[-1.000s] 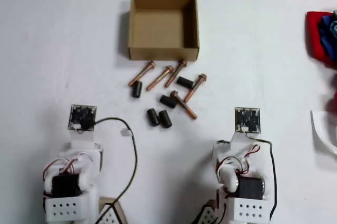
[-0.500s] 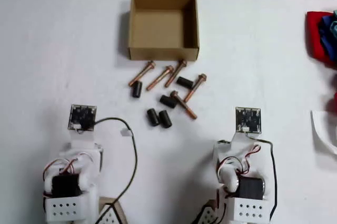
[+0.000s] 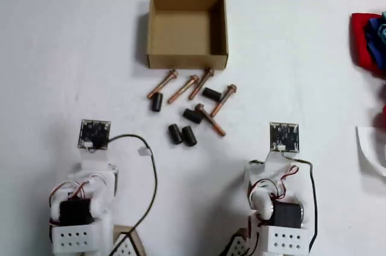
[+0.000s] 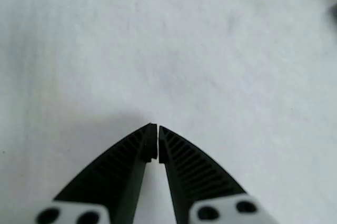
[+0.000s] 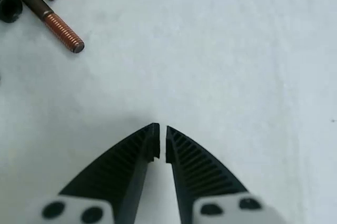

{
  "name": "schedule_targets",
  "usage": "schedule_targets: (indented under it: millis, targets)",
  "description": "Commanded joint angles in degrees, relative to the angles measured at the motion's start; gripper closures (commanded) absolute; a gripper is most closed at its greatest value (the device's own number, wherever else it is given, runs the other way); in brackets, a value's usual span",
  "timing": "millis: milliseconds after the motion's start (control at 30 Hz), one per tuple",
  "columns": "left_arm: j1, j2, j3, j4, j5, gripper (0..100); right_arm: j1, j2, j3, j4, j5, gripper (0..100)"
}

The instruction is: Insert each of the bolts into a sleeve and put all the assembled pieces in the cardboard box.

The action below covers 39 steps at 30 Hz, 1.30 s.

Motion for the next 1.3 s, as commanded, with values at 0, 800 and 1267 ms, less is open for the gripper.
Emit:
schedule_targets:
  millis: [0, 800, 1267]
  targets:
    - [0.5, -0.8, 1.1, -0.8, -0.3, 97, 0.5, -0.7, 0.4, -0.8, -0.4, 97.6]
    - [0.5, -0.8, 1.1, -0.8, -0.3, 97, 0.3, -0.8, 0.4, -1.2, -0.2, 97.4]
    - [0.5, -0.8, 1.1, -0.8, -0.3, 97, -15.7, -0.5, -4.3, -12.2, -0.2, 97.4]
